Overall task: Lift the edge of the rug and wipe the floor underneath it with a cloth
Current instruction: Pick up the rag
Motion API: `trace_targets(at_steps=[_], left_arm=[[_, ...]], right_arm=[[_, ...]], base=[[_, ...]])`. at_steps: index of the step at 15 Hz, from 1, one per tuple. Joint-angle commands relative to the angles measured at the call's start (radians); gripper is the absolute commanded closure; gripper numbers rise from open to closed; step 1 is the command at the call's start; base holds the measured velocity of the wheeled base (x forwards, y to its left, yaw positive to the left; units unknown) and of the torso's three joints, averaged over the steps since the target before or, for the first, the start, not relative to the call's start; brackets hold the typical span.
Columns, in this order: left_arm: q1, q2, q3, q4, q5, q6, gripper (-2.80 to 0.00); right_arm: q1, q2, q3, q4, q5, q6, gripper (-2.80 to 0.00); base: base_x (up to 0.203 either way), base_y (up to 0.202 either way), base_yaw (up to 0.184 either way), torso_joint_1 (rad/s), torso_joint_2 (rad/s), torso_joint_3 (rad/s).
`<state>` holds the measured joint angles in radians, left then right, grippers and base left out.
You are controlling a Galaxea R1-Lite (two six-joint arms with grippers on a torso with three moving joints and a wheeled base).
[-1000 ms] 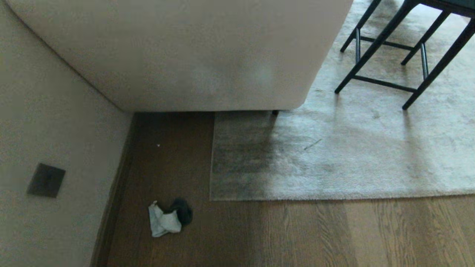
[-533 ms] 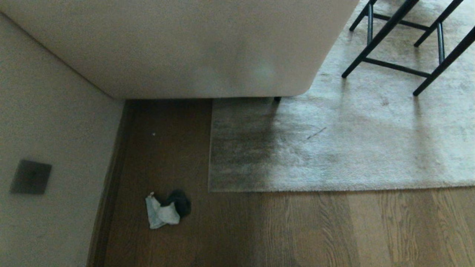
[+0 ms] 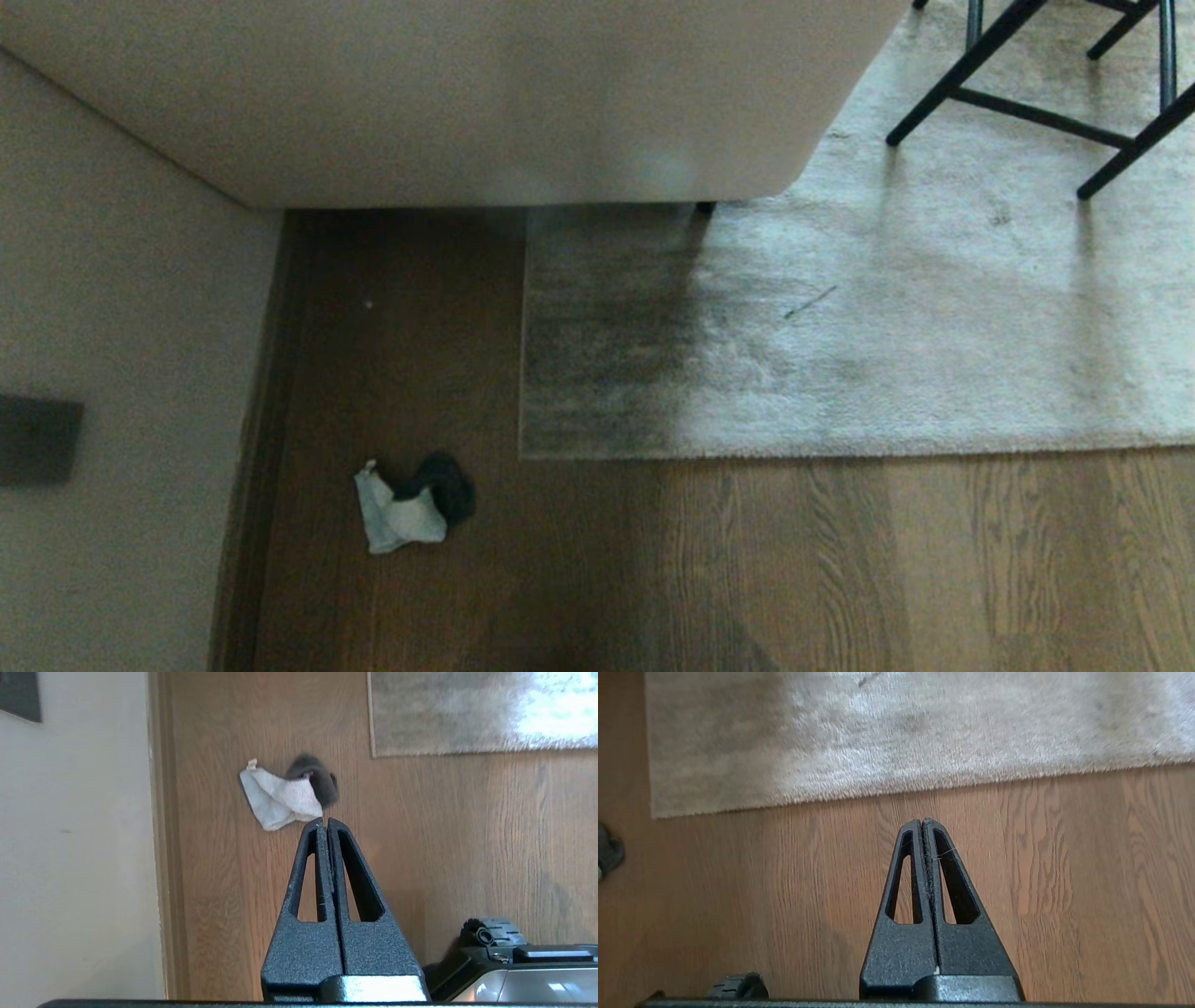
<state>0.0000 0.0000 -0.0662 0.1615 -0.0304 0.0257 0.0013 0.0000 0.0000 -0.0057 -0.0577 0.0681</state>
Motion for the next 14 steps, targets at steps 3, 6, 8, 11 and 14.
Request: trace_targets(at_steps=[3, 6, 8, 11, 14], left_arm=[[0.0, 0.0, 0.0, 0.001, 0.0, -0.001, 0.0], [0.0, 0.0, 0.0, 0.001, 0.0, -0.001, 0.0], [0.0, 0.0, 0.0, 0.001, 0.0, -0.004, 0.0], [0.0, 0.0, 0.0, 0.001, 0.0, -0.01, 0.0], [0.0, 0.0, 0.0, 0.001, 0.0, -0.01, 0.0]], right_arm=[[0.0, 0.002, 0.0, 0.0, -0.001, 0.001, 0.0], [0.0, 0.002, 0.0, 0.0, -0.001, 0.001, 0.0], [0.0, 0.002, 0.0, 0.0, -0.001, 0.001, 0.0], [0.0, 0.002, 0.0, 0.0, -0.001, 0.001, 0.0], [0.0, 0.002, 0.0, 0.0, -0.001, 0.001, 0.0]], base=[[0.0, 0.0, 0.0, 0.002, 0.0, -0.2], [0.0, 0.0, 0.0, 0.003, 0.0, -0.194], [0.0, 0.0, 0.0, 0.0, 0.0, -0.203], [0.0, 0.0, 0.0, 0.003, 0.0, -0.198], [0.0, 0.0, 0.0, 0.001, 0.0, -0.199]])
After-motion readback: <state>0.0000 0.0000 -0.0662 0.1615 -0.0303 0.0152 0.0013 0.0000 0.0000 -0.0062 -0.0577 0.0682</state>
